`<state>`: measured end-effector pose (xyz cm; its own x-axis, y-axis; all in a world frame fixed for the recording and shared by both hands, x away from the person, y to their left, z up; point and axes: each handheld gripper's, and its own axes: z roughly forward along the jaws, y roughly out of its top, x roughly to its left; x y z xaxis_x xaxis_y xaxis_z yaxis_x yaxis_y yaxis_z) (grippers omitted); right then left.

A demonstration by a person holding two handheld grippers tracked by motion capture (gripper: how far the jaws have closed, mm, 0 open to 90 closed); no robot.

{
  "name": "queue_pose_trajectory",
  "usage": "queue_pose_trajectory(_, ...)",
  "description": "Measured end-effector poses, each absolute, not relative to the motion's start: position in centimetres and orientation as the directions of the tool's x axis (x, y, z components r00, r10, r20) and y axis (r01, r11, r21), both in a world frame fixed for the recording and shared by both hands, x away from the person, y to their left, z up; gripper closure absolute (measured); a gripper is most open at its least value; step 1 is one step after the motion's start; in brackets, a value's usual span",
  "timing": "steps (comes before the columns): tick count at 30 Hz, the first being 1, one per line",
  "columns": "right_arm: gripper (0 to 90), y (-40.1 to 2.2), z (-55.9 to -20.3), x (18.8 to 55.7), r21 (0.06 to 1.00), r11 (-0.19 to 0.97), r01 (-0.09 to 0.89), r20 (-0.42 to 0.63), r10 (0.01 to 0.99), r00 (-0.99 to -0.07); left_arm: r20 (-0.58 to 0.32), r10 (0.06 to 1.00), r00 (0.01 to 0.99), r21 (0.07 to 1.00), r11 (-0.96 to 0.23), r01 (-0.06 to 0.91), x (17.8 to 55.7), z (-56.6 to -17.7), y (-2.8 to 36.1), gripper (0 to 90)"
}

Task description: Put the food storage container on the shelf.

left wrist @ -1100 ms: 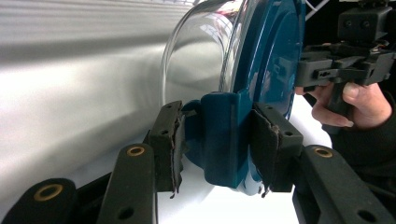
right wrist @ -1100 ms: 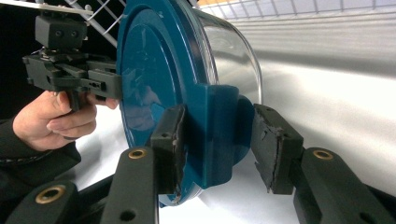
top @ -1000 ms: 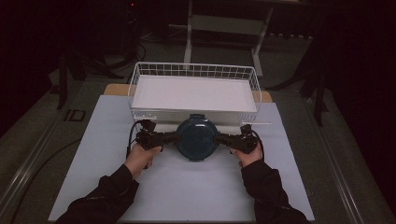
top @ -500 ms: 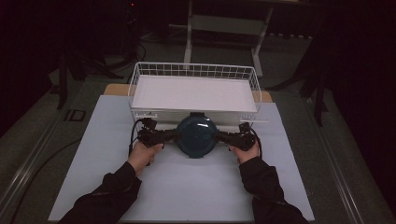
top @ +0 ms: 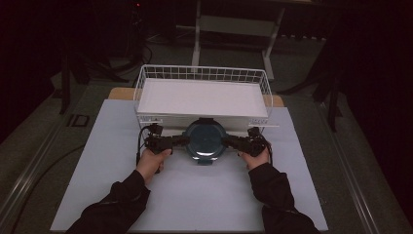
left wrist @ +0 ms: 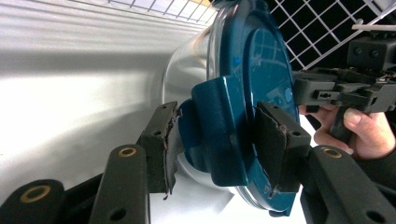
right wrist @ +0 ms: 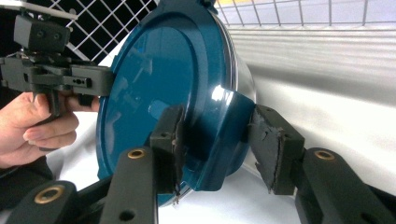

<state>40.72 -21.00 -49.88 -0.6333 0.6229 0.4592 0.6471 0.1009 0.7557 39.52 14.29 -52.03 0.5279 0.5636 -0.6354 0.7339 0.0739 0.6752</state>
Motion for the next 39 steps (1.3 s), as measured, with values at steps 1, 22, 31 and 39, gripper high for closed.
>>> queue_pose_trajectory(1, 53.3, -21.0, -49.9, 40.8, 0.758, 0.095, 0.645, 0.457, 0.628, -0.63, -0.631, 0.566, 0.531, 0.68, 0.074, 0.73, 39.5, -52.1, 14.3, 50.6)
queue_pose_trajectory(22, 53.1, -20.2, -49.7, 41.0, 0.788, 0.043, 0.614, 0.415, 0.699, -0.582, -0.484, 0.687, 0.542, 0.783, 0.064, 0.619, 39.7, -51.6, 13.5, 39.1)
queue_pose_trajectory(31, 52.5, -20.4, -48.8, 39.9, 0.806, 0.053, 0.59, 0.394, 0.695, -0.601, -0.474, 0.659, 0.584, 0.801, 0.046, 0.597, 38.6, -51.3, 14.2, 11.4)
queue_pose_trajectory(39, 48.8, -20.2, -48.5, 37.8, 0.811, 0.093, 0.577, 0.379, 0.668, -0.641, -0.421, 0.617, 0.664, 0.825, -0.043, 0.563, 36.5, -50.3, 14.1, 0.0)
